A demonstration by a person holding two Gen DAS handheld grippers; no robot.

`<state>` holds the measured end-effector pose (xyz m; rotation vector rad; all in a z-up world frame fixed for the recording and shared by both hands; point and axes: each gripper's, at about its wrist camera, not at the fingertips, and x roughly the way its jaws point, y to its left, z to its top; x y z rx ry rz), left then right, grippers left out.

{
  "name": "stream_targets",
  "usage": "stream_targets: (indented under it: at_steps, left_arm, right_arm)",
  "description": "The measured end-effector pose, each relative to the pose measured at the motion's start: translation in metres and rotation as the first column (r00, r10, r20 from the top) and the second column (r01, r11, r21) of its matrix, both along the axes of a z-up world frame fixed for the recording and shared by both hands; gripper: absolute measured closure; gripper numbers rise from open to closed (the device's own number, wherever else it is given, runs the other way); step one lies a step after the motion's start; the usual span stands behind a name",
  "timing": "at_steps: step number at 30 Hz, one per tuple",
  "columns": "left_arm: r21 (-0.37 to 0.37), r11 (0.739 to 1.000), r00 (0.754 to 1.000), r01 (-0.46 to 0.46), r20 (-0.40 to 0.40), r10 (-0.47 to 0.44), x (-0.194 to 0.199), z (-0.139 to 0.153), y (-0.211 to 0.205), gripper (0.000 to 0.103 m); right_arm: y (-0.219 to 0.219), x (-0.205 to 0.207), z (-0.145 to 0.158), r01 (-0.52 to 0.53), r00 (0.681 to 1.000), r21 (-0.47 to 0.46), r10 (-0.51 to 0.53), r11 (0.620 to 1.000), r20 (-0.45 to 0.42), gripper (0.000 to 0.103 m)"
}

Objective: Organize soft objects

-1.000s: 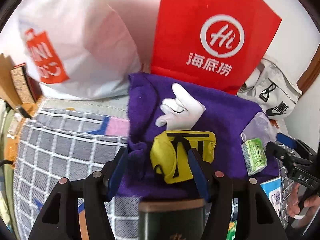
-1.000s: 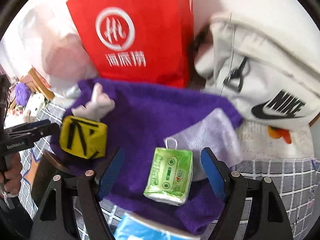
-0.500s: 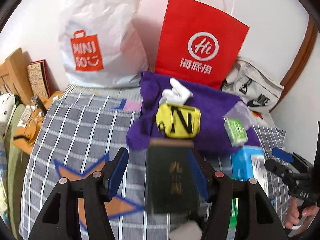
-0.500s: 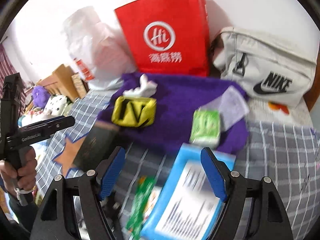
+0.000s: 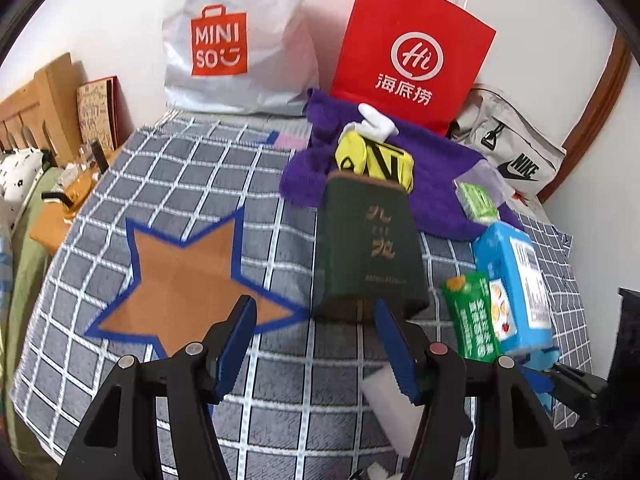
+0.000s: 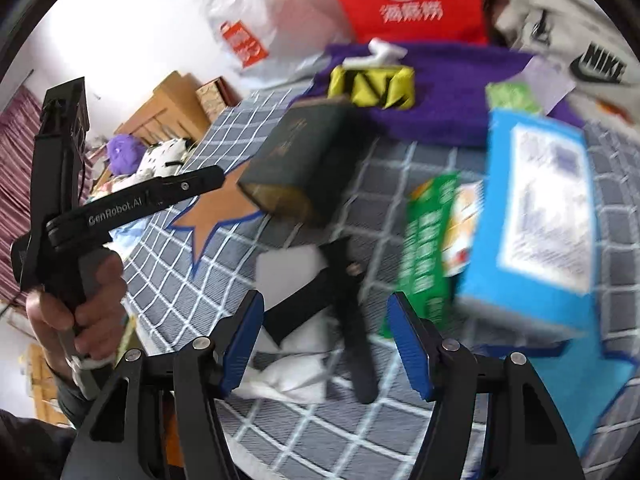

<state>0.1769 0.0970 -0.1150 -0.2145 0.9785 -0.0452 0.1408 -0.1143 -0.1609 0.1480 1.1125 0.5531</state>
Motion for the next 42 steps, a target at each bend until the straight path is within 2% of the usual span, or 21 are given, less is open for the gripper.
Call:
stream_targets:
  at_steps: [4,10,11,13,14,15,16,21,30,33,37,40,42]
  left_arm:
    - [-0.031,0.999,1.0,0.007,0.003,-0.007,-0.01,-0.009,0.007,0.043]
    - [-0.07,0.997,1.0,0.012,0.006,-0.011,-0.016,-0.017,0.014,0.043]
    - [-0.073,0.997,1.0,0.014,0.007,-0.014,-0.016,-0.018,0.015,0.043]
    - [-0.083,0.996,1.0,0.016,0.003,-0.015,-0.017,-0.022,0.017,0.043]
    - [-0.087,0.996,1.0,0.014,-0.002,-0.014,-0.016,-0.024,0.018,0.043]
    - [-0.093,0.996,1.0,0.012,-0.008,-0.013,-0.016,-0.027,0.019,0.043]
    - [-0.094,0.995,1.0,0.012,-0.011,-0.013,-0.017,-0.028,0.019,0.043]
    - [-0.091,0.996,1.0,0.009,-0.02,-0.011,-0.018,-0.031,0.02,0.043]
    - [-0.055,0.998,0.999,0.02,-0.037,-0.022,-0.025,-0.031,0.01,0.043]
    - [-0.035,0.999,0.999,0.023,-0.043,-0.025,-0.029,-0.031,0.005,0.043]
    - [-0.018,0.999,0.999,0.027,-0.044,-0.028,-0.035,-0.03,0.0,0.043]
    - [-0.01,1.0,0.999,0.029,-0.041,-0.03,-0.039,-0.028,-0.001,0.043]
    - [-0.004,1.0,0.999,0.028,-0.045,-0.028,-0.039,-0.028,-0.001,0.043]
  right_arm:
    - [0.012,0.005,-0.01,0.025,0.999,-0.006,-0.025,1.0,-0.028,0.039]
    - [0.017,0.017,-0.028,0.055,0.994,-0.019,-0.057,0.998,-0.096,0.046]
    - [0.017,0.018,-0.031,0.054,0.993,-0.016,-0.055,0.998,-0.105,0.052]
    - [0.02,0.02,-0.037,0.042,0.992,0.005,-0.041,0.999,-0.118,0.055]
    - [0.02,0.02,-0.039,0.04,0.992,0.02,-0.038,0.999,-0.121,0.06]
    - [0.02,0.02,-0.038,0.032,0.993,0.051,-0.026,0.998,-0.119,0.072]
    - [0.02,0.02,-0.036,0.026,0.993,0.069,-0.018,0.997,-0.113,0.078]
    - [0.025,0.013,-0.019,0.017,1.0,0.006,-0.017,1.0,-0.022,0.085]
    - [0.021,0.005,-0.009,-0.018,0.999,0.009,0.018,1.0,0.044,0.09]
    - [0.018,0.007,-0.012,-0.018,1.0,0.017,0.017,1.0,0.024,0.09]
    - [0.017,0.013,-0.023,-0.021,1.0,-0.019,0.021,1.0,0.003,0.085]
    - [0.013,0.016,-0.023,-0.018,1.0,0.015,0.018,1.0,0.003,0.085]
    - [0.012,0.017,-0.019,-0.017,0.999,0.012,0.017,1.0,0.027,0.095]
